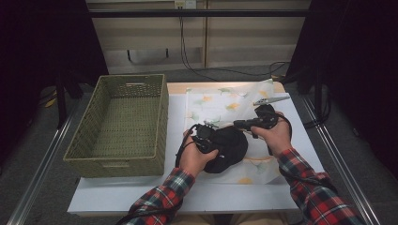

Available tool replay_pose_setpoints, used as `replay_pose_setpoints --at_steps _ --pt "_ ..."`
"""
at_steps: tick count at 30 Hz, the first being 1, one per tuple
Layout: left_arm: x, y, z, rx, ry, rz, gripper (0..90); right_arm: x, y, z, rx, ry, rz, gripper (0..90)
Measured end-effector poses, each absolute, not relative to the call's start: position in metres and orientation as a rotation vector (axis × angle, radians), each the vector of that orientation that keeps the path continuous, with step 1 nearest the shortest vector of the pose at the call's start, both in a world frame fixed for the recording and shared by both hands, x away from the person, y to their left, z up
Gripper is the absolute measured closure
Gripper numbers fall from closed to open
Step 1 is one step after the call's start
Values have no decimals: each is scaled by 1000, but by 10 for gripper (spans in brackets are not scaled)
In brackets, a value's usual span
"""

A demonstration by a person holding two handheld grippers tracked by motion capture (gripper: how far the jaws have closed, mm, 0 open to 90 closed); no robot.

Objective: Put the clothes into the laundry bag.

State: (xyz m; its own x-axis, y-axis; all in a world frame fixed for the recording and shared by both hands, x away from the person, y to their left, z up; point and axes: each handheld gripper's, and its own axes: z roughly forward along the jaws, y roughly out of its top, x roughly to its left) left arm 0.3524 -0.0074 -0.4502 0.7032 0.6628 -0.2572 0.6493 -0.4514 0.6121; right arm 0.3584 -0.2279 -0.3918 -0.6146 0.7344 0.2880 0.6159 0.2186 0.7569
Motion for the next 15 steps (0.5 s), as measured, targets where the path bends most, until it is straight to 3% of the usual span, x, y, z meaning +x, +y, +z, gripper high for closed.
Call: replay_pose_setpoints --at_steps 5,13,15 --pt "353 -9 -452 2183 984 51 524 359 -226 -392 1314 2346 1357 898" --pt "351 -1 -442 2248 904 7 315 360 -227 -395 1312 2346 1348 898" --pt "349 1 -440 2244 904 12 318 359 -227 -395 1320 2347 1345 898"
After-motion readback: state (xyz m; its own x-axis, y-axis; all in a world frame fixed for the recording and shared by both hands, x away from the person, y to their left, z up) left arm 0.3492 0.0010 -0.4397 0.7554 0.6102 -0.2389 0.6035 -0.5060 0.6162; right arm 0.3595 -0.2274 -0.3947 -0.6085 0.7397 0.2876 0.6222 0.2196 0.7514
